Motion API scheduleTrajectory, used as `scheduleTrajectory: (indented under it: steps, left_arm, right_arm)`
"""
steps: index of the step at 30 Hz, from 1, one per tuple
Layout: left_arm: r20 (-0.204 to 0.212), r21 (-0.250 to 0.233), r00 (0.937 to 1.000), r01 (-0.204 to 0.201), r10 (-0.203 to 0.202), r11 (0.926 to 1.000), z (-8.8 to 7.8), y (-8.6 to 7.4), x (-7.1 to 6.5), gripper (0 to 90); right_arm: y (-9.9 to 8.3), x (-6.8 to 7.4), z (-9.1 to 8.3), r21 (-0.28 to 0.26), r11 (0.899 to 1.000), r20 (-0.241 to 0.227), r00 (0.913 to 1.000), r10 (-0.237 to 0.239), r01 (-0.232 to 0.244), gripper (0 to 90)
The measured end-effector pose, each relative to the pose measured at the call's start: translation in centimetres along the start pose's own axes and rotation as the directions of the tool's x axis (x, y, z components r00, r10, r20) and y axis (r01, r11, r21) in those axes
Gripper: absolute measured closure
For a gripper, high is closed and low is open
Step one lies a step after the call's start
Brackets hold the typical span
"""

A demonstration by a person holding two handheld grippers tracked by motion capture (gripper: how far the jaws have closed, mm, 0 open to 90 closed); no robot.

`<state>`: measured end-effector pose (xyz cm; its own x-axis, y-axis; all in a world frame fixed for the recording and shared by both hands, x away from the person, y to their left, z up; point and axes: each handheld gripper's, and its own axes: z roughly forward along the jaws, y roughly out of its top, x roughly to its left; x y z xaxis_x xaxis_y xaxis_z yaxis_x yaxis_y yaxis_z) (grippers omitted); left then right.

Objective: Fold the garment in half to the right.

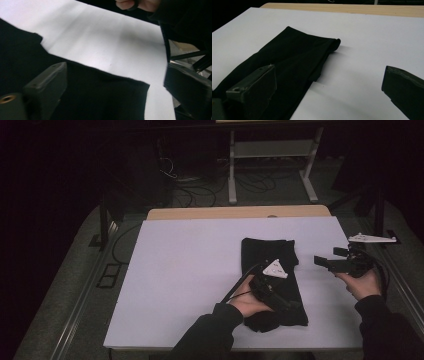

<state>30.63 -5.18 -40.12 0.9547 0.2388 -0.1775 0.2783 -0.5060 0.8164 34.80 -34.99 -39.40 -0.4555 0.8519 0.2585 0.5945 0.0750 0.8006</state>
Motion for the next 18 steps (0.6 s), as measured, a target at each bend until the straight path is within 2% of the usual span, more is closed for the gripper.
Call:
scheduleTrajectory:
  steps: [8,18]
  left_arm:
    - [-0.023,0.004,0.9997,0.0,0.0,1.0,-1.3,-0.6,0.6,0.0]
    - [-0.051,-0.024,0.9986,0.014,-0.015,0.9996,-2.8,-1.2,1.3,0.0]
  right_arm:
    - [-0.6,0.6,-1.0,-0.012,1.0,0.0,0.9998,-0.018,0.018,0.0]
    - [-1.7,0.8,-2.2,-0.016,1.0,0.0,0.9997,-0.026,0.026,0.0]
